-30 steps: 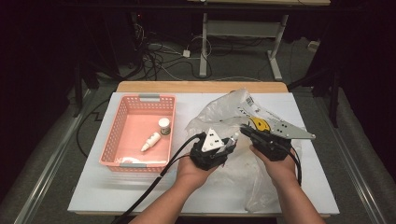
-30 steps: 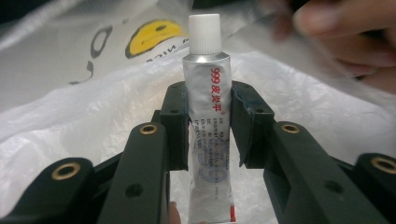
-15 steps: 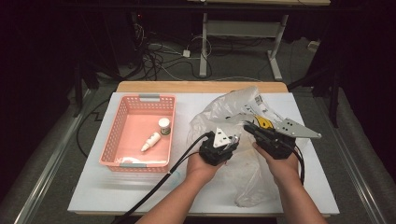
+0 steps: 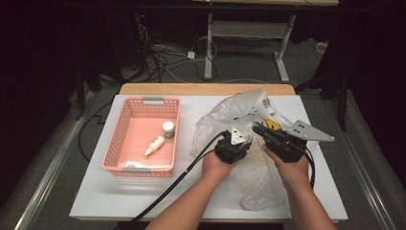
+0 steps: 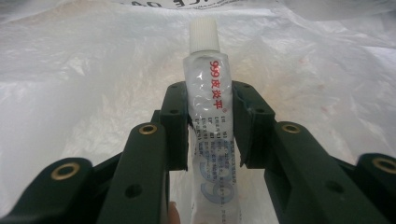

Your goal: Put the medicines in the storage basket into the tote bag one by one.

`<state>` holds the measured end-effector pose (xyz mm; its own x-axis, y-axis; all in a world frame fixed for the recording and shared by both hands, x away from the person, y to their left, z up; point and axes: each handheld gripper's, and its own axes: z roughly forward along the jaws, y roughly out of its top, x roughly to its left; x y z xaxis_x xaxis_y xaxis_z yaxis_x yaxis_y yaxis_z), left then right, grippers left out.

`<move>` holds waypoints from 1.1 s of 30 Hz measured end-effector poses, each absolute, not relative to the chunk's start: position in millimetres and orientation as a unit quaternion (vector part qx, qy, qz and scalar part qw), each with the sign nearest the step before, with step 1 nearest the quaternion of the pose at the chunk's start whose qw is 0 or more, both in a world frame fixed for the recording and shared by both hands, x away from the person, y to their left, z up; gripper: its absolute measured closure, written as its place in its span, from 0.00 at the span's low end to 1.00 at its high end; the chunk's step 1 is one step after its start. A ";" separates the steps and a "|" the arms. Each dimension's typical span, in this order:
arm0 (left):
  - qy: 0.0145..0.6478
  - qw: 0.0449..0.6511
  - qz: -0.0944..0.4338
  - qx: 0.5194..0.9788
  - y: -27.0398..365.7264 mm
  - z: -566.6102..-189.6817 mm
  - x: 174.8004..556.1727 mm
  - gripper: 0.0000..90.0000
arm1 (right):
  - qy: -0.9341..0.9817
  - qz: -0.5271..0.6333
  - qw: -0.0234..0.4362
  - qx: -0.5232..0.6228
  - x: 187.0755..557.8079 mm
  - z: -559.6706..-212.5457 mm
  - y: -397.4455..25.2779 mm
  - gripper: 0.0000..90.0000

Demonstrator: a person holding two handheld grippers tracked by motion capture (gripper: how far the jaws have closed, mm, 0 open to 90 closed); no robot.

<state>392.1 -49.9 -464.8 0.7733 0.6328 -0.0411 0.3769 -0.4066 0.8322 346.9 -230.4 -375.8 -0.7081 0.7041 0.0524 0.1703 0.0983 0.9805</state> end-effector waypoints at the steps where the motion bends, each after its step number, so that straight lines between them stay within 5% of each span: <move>1: 0.308 0.451 0.139 0.826 -51.4 -465.7 394.0 0.74 | 0.708 0.595 0.225 0.308 347.1 -375.9 -231.1 1.00; 12: 0.312 0.465 0.108 0.821 -47.0 -458.5 383.9 0.56 | 0.707 0.593 0.224 0.315 349.5 -378.6 -237.3 1.00; 26: 0.252 0.502 0.044 0.826 -6.8 -446.9 322.5 0.38 | 0.716 0.582 0.224 0.314 348.3 -382.2 -231.0 1.00; 33: 0.251 0.498 0.032 0.829 20.8 -450.0 300.1 0.20 | 0.721 0.577 0.224 0.311 347.9 -384.0 -228.0 1.00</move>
